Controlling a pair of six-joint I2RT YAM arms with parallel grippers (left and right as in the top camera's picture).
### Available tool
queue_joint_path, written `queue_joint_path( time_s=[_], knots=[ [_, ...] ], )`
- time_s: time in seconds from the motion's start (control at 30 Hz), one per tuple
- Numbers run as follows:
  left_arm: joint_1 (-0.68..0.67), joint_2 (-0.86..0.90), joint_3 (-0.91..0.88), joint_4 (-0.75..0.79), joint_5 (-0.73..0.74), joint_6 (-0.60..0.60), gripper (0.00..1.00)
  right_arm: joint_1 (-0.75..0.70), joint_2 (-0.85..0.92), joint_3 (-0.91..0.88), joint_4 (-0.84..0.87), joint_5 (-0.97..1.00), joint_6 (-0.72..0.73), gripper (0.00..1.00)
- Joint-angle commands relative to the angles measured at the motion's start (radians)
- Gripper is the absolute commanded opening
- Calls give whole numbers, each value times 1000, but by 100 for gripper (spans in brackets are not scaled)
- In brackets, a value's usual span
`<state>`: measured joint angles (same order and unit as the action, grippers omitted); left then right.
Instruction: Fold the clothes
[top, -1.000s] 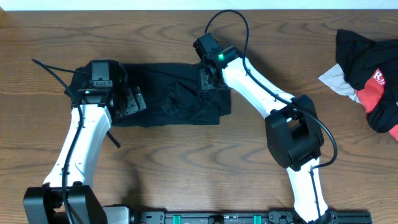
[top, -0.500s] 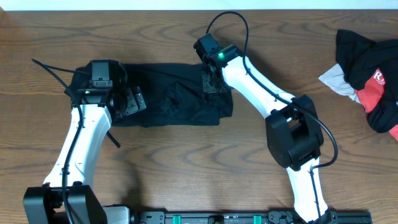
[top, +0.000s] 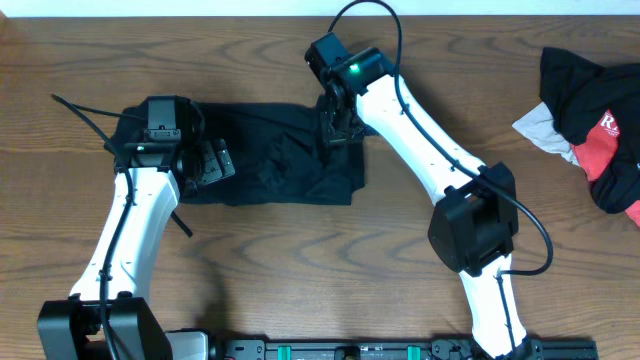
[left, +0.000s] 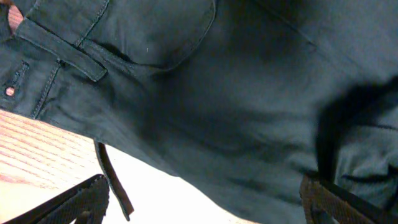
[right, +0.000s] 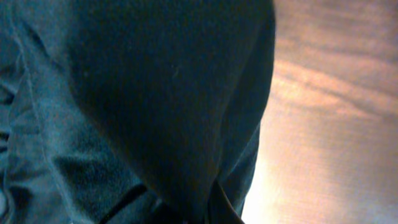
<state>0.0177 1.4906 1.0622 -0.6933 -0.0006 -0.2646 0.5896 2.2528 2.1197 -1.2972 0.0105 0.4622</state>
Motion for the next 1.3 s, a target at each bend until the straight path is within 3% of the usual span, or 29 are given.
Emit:
queue_joint_path(
  time_s=[0.0, 0.3, 0.83, 0.97, 1.27],
  knots=[
    [-2, 10, -11, -2, -12, 2, 98, 31, -34, 23, -28, -45, -15, 1],
    [-2, 10, -11, -2, -12, 2, 98, 77, -36, 23, -16, -220, -30, 1],
    [-1, 10, -11, -2, -18, 2, 98, 192, -22, -17, 154, -212, 87, 1],
    [-1, 9, -11, -2, -20, 2, 98, 193, -8, -81, 216, -209, 91, 16],
    [-1, 9, -11, -2, -20, 2, 98, 193, -6, -278, 425, -210, 152, 36]
  ],
)
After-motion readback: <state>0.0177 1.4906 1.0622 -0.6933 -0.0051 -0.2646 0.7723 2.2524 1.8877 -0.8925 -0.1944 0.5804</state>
